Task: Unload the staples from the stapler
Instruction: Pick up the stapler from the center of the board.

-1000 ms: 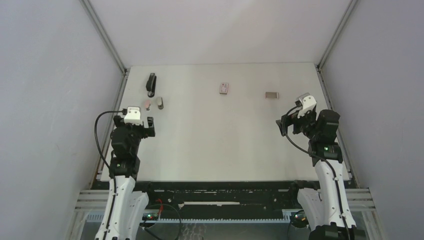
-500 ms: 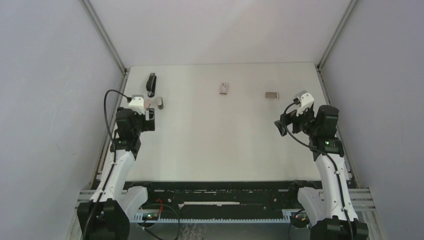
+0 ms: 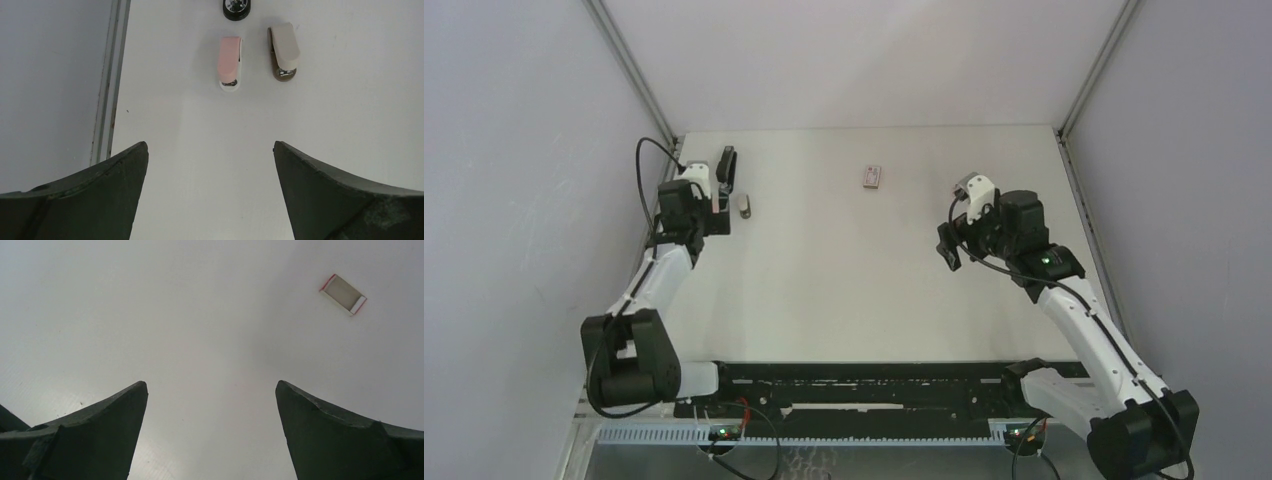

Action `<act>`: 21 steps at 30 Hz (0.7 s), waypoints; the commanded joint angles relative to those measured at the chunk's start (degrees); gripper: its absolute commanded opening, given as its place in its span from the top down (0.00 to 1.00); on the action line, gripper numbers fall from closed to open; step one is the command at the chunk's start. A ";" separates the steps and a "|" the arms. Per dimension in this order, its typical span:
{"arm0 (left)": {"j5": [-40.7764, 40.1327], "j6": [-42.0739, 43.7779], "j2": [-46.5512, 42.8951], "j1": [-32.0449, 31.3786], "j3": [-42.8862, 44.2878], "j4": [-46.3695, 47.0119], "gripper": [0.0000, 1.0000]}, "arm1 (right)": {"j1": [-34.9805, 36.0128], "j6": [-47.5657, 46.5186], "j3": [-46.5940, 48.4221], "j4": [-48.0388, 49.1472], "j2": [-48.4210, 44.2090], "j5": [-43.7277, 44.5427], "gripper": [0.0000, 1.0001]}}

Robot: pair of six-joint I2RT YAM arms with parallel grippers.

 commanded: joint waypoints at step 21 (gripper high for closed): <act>2.80 -8.22 32.68 3.51 32.43 -11.65 0.06 | 9.56 -5.34 -0.48 5.71 6.83 7.64 0.00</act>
